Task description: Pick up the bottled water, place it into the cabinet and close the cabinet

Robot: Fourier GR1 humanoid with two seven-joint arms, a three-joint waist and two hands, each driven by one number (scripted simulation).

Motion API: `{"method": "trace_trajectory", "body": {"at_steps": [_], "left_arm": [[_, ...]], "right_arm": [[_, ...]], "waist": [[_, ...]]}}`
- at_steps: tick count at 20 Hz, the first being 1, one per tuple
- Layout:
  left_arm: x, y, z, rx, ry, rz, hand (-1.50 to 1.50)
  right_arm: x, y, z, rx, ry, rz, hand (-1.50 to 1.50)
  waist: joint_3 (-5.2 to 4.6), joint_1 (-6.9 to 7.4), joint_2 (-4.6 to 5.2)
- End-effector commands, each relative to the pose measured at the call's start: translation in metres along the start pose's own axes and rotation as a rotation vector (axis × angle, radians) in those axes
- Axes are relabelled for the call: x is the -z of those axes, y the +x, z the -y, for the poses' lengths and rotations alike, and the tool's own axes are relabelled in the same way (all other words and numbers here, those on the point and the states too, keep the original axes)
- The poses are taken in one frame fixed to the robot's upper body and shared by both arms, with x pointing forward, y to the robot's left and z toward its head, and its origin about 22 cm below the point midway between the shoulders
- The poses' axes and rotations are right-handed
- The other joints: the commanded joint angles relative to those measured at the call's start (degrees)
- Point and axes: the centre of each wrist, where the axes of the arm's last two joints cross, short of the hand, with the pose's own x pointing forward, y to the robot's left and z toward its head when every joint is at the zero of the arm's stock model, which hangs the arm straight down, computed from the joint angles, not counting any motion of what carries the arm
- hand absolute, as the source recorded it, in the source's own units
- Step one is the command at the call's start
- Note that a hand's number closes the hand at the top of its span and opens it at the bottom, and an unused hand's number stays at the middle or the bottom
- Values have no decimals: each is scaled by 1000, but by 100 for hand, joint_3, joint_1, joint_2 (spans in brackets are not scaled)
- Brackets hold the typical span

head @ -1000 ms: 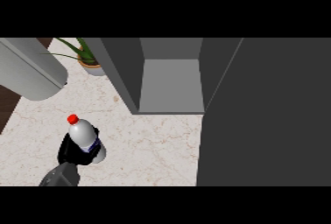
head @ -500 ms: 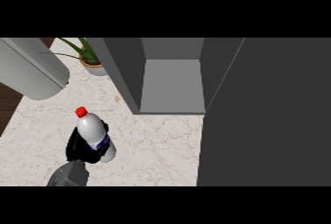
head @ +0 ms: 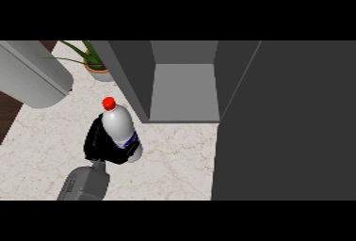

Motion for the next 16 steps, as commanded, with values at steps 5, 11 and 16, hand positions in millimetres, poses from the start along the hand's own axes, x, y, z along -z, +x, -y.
{"method": "trace_trajectory", "body": {"at_steps": [5, 11, 16], "left_arm": [[39, 12, 77, 86, -30, 9, 150], [69, 32, 114, 182, -7, 49, 150], [99, 45, 128, 301, 17, 63, 150]], "right_arm": [[3, 2, -5, -2, 4, 3, -150], [-9, -4, -5, -3, 9, -13, -150], [9, -17, -12, 16, 14, 6, -150]], "waist": [[-3, -56, 11], [1, -92, 8], [1, -146, 39]]}}
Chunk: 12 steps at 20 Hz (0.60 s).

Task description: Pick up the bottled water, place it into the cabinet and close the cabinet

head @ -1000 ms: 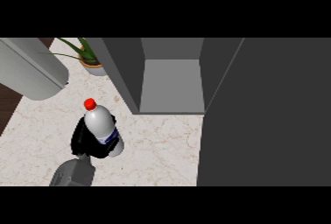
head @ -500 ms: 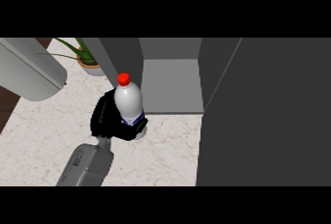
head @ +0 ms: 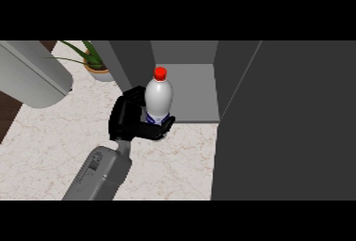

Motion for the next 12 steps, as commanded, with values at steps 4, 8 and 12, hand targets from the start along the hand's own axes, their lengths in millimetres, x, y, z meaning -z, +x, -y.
{"method": "trace_trajectory", "body": {"at_steps": [4, 8, 12], "left_arm": [[47, 40, 65, 135, -26, 115, 150], [62, 47, 70, 191, 26, 118, 150], [66, 30, 62, 260, 80, 109, 150]], "right_arm": [[0, 1, 14, 6, 18, 6, -150], [0, 8, 1, 8, 36, 2, -150], [7, -7, 3, 11, 53, -2, -150]], "waist": [[25, -237, 60], [18, -284, 66], [19, -348, 116]]}}
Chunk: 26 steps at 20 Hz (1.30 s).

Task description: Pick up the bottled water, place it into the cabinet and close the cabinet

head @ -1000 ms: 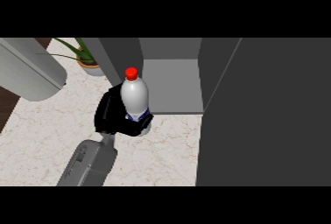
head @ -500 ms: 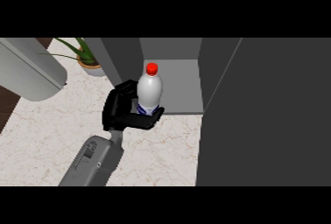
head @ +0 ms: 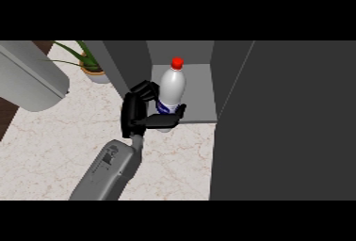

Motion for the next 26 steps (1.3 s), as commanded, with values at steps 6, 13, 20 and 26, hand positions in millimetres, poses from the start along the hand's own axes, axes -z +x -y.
{"method": "trace_trajectory", "body": {"at_steps": [6, 13, 20, 26], "left_arm": [[58, 43, 28, 146, -15, 71, 150], [59, 32, 14, 245, 35, 88, 150], [63, 19, -3, 423, 98, 106, 150], [73, 19, -28, 524, 198, 127, -150]], "right_arm": [[1, -5, 2, 21, 15, 7, -150], [1, -2, 0, 18, 51, -13, -150], [6, -1, 0, 33, 29, 0, -150], [3, -4, -1, 22, 45, 5, -150]], "waist": [[8, -303, 156], [1, -377, 179], [5, -369, 190], [3, -441, 193]]}}
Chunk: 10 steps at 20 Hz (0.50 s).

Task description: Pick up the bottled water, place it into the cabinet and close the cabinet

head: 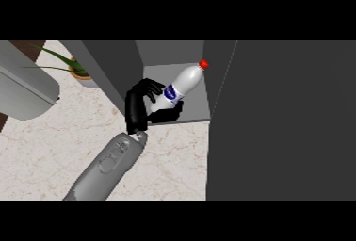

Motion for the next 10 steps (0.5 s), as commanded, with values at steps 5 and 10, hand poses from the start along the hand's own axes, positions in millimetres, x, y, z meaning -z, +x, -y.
{"method": "trace_trajectory", "body": {"at_steps": [5, 10], "left_arm": [[89, 11, -20, 130, -32, -13, -150], [100, 6, -16, 149, -31, -36, -150]], "right_arm": [[0, 0, 7, 0, 11, -2, -150], [-3, -6, 6, 12, -11, -6, -150]], "waist": [[-60, -122, 212], [-58, -81, 204]]}}
